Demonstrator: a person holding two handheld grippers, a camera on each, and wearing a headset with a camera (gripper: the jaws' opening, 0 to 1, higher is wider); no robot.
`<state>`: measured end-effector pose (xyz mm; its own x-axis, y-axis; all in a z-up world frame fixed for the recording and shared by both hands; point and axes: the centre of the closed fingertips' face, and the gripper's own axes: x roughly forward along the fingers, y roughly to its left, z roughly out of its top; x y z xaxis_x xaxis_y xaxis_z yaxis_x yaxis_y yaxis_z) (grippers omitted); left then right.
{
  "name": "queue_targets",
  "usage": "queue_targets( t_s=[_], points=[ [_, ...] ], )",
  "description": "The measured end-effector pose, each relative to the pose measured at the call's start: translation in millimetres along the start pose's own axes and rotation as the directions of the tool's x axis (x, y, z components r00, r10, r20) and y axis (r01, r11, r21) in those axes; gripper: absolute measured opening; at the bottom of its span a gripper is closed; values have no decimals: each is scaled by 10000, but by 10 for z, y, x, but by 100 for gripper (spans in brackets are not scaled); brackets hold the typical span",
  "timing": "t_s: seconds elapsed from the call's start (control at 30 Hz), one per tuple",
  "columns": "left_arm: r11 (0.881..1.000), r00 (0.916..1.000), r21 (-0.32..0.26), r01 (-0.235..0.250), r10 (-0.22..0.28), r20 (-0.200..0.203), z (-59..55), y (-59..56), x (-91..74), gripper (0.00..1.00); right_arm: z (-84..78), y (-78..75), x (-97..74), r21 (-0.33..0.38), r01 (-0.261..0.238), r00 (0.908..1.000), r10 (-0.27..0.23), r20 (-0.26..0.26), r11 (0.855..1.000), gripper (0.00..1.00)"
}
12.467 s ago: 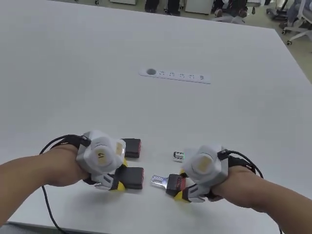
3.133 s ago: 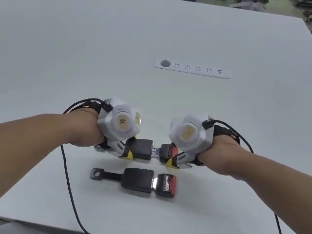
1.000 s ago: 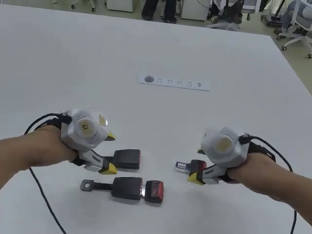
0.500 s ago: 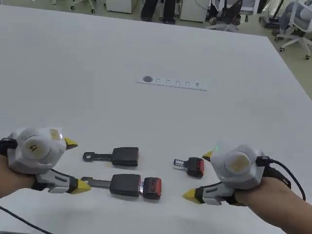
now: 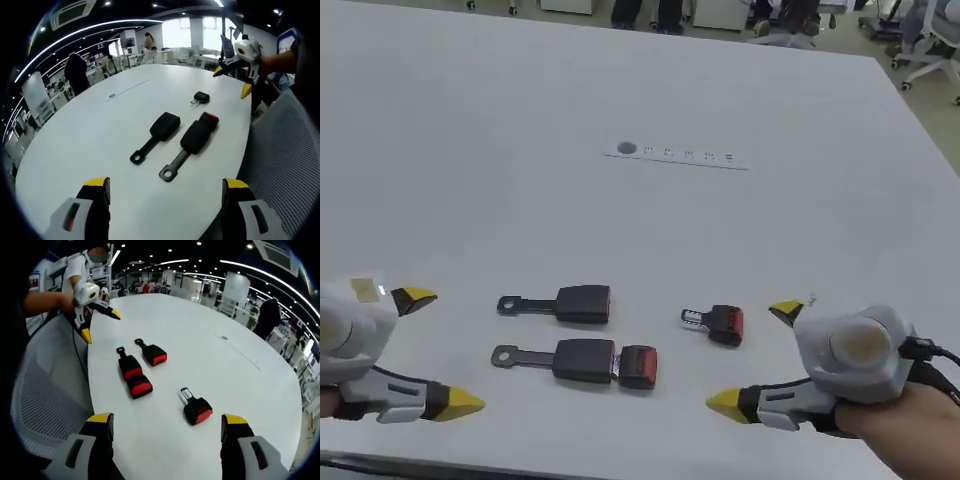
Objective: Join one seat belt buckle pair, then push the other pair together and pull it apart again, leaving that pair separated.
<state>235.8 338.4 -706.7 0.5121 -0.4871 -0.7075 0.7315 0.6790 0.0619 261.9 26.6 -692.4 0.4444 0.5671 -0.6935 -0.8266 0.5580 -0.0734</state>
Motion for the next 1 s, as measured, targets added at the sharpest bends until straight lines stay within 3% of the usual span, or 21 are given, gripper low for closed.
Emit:
queue_targets(
  t_s=[0.13,0.27,0.33,0.63,0.8,0.87,1.0],
  points=[
    [9994,9995,-248,-235,240,208,12,-2,-56,100,74,5,-109,437,301,9987,-319,393,9986,98],
    [9976,9979,-546,-426,451,467,98,12,-126,100,86,9,-181,702,495,9971,-533,542,9963,99],
    [9972,9982,-654,-375,405,441,55,7,-141,100,58,36,-162,678,423,9980,-453,446,9968,99],
    [9962,9949,-534,-691,728,694,131,93,-240,100,43,75,-229,480,367,9984,-387,406,9982,99],
    [9962,9947,-493,-713,747,706,129,43,-233,100,41,101,-251,534,342,9984,-365,430,9980,99],
    [9963,9949,-481,-718,750,678,148,-37,-255,100,32,111,-250,569,348,9984,-373,431,9978,99],
    [9950,9931,-552,-838,880,780,136,-14,-272,100,4,142,-247,674,367,9982,-398,458,9971,99]
  ],
)
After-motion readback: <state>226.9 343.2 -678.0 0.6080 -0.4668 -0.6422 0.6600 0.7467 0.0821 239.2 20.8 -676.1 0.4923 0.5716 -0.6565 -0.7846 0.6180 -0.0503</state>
